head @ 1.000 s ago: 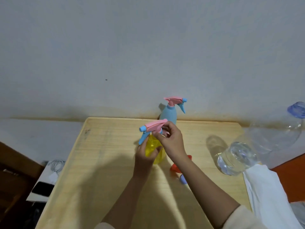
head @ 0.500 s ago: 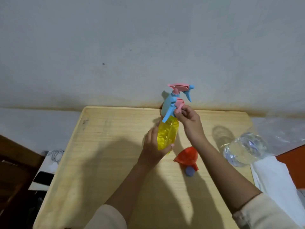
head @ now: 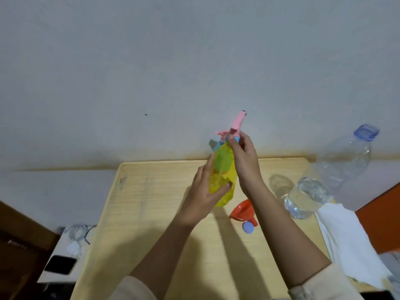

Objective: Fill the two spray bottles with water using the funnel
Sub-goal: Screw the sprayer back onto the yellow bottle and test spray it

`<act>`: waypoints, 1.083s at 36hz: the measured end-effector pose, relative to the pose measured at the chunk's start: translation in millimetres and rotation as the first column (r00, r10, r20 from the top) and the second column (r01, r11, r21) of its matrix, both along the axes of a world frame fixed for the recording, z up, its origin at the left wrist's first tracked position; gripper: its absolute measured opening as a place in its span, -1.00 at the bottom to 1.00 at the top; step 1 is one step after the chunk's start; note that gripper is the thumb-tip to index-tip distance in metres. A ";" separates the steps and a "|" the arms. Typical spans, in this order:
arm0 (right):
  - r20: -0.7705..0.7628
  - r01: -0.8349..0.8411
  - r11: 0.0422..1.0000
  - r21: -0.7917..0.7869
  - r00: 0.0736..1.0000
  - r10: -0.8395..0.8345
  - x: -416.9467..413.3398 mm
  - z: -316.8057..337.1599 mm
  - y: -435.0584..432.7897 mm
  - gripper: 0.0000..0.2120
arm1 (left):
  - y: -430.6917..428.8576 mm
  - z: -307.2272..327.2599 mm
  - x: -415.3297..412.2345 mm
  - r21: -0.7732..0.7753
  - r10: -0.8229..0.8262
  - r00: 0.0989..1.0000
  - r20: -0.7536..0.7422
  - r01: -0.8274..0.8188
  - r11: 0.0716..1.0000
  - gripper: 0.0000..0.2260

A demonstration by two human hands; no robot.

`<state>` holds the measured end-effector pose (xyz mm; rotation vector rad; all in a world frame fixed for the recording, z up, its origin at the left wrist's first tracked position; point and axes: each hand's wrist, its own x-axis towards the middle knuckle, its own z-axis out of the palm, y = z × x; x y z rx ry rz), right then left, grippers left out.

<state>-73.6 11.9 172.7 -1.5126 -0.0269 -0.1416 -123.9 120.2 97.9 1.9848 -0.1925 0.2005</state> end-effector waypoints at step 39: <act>0.121 -0.371 0.928 0.019 0.923 0.367 -63.2 78.4 11.4 -0.86 | 34.5 68.2 -56.0 -0.195 -0.047 0.997 0.062 0.058 0.979 -0.35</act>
